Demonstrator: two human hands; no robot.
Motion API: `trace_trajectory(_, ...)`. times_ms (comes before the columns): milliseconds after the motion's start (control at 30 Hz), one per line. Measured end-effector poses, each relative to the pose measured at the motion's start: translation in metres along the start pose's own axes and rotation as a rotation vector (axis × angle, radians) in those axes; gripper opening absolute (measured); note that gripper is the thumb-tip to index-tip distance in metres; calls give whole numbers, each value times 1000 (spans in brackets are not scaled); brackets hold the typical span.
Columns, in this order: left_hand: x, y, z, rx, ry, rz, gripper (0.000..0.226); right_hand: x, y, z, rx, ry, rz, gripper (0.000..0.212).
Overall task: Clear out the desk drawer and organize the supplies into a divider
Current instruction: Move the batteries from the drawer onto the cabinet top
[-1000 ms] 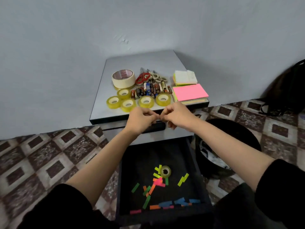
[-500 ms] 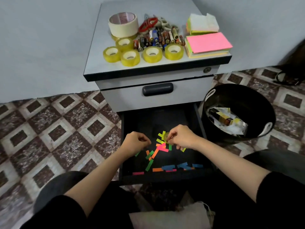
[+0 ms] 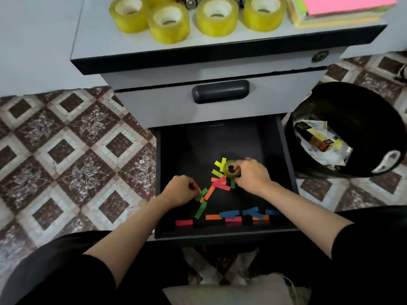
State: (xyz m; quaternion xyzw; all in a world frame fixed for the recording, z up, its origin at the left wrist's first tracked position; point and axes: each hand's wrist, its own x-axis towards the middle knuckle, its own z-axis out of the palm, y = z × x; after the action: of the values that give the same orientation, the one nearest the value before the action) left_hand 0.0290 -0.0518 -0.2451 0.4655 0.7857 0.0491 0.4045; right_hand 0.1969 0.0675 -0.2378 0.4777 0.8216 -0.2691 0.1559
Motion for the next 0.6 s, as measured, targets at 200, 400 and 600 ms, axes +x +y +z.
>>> trace_trajectory(200, 11, 0, 9, -31, -43, 16, 17, 21, 1, 15, -38, -38, 51, 75)
trace_trajectory(400, 16, -8, 14, -15, -8, -7, 16, 27, -1, 21, -27, -8, 34, 69)
trace_trajectory(600, 22, -12, 18, 17, 125, 1, 20, 20, 0, 11, -21, 22, 22, 61)
